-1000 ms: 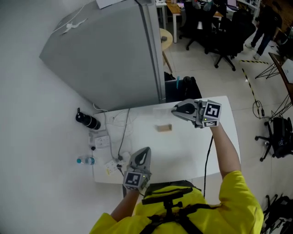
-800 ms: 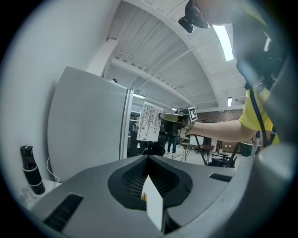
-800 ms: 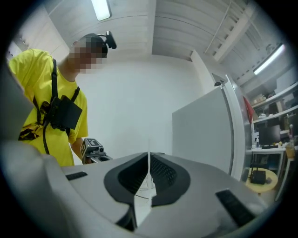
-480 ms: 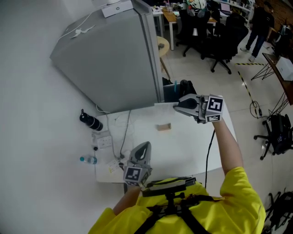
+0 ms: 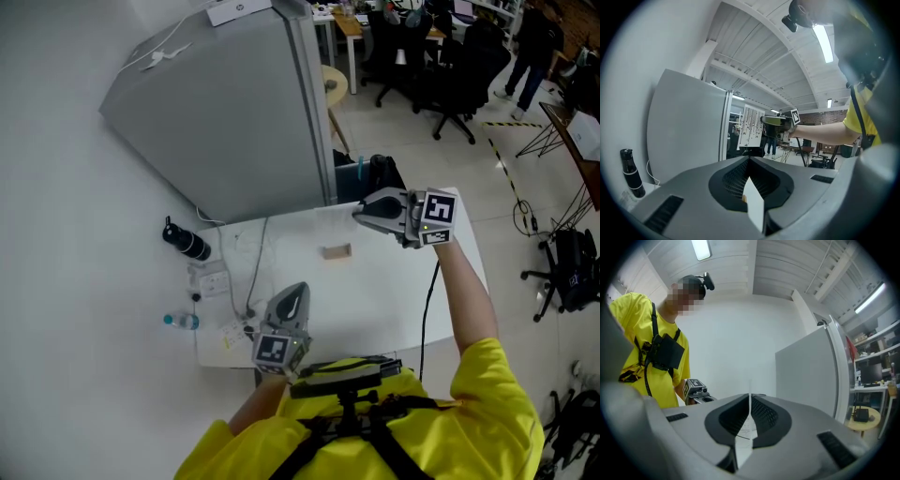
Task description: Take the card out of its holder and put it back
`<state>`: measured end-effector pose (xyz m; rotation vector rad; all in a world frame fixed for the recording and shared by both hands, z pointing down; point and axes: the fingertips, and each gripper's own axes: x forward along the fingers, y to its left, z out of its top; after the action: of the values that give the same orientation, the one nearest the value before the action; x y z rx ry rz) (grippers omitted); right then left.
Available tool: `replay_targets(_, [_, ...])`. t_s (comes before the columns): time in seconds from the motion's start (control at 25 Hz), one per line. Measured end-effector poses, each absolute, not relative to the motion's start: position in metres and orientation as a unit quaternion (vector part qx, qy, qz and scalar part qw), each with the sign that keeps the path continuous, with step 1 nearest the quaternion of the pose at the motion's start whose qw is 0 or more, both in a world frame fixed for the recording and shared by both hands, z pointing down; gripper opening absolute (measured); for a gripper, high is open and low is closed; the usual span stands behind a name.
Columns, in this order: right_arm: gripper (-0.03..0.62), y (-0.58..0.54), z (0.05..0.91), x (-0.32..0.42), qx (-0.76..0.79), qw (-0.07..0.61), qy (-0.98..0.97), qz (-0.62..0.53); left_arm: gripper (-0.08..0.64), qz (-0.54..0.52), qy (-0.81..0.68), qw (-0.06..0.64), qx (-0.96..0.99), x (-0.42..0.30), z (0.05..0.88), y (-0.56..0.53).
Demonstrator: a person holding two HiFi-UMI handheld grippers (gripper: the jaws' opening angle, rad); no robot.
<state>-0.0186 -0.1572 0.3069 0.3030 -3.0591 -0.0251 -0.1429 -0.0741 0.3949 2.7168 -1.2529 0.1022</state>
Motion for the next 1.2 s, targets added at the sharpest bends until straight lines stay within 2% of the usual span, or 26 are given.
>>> replay_targets(0.64, [0.020, -0.171, 0.329, -0.016, 0.096, 0.041, -0.994, 0.022, 0.003, 0.045, -0.421, 0.087, 0.902, -0.144, 0.402, -0.077])
replay_targets(0.88, [0.020, -0.188, 0.386, -0.017, 0.079, 0.056, -0.993, 0.061, 0.003, 0.066, -0.417, 0.108, 0.900, -0.146, 0.429, -0.084])
replay_targets(1.2, [0.020, -0.233, 0.508, -0.020, 0.066, 0.064, -0.990, 0.110, 0.003, 0.073, -0.426, 0.147, 0.890, -0.140, 0.497, -0.123])
